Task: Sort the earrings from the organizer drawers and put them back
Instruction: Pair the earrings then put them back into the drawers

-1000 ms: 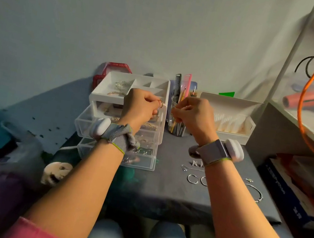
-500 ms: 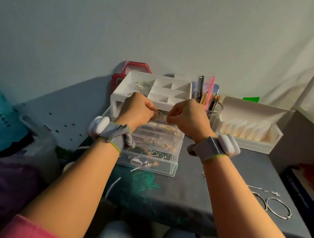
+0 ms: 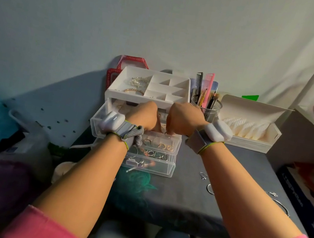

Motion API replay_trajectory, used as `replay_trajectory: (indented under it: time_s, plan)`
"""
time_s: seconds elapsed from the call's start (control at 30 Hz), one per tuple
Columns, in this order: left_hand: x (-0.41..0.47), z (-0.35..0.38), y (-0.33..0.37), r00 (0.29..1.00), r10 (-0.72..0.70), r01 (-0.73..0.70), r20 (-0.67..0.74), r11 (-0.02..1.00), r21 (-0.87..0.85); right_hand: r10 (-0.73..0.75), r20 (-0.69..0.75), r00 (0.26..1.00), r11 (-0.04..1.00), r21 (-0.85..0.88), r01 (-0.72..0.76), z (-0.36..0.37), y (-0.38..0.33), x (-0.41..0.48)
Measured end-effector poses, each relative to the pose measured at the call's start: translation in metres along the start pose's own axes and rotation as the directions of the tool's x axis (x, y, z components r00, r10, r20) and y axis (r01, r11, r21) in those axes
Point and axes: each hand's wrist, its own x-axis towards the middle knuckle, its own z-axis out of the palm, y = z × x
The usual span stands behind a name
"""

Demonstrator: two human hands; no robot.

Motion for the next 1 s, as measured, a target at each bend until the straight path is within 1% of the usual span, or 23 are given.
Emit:
replay_trajectory:
  time_s: [0.13,0.23,0.4,0.5,0.6,0.7,0.87,1.0]
  plan:
    - [0.002,0.0,0.003,1.0,0.014,-0.015,0.025,0.999,0.047,0.019,0.013,1.0,0.997,-0.081,-0.017,-0.001,-0.002,0.0]
    - [0.003,0.0,0.006,0.999,0.027,-0.029,0.028,0.997,0.07,-0.006,-0.034,0.999,0.995,-0.097,0.003,0.003,-0.001,-0.003]
    - [0.005,0.001,0.009,0.999,0.014,-0.02,0.042,0.991,0.132,-0.009,-0.041,0.999,0.994,-0.11,0.005,0.006,-0.001,-0.003]
    - [0.004,0.001,0.008,0.998,0.005,-0.014,0.062,0.99,0.14,-0.009,-0.043,0.999,0.994,-0.108,0.004,0.008,0.0,-0.002]
    - [0.004,0.004,0.007,1.0,-0.002,-0.001,0.026,0.995,0.099,-0.004,-0.048,0.999,0.995,-0.102,0.0,0.011,0.002,-0.002]
    - [-0.006,0.001,0.009,1.0,0.006,-0.006,-0.028,1.0,0.006,0.016,-0.091,0.996,0.999,-0.041,-0.02,0.012,0.004,-0.003]
    - [-0.021,-0.005,0.015,0.994,-0.013,-0.005,-0.109,0.986,-0.164,0.091,-0.251,0.964,0.988,0.146,-0.055,0.011,0.001,-0.006]
    - [-0.033,-0.008,0.018,0.985,-0.01,-0.032,-0.17,0.969,-0.243,0.145,-0.251,0.957,0.938,0.343,-0.052,0.007,0.001,-0.014]
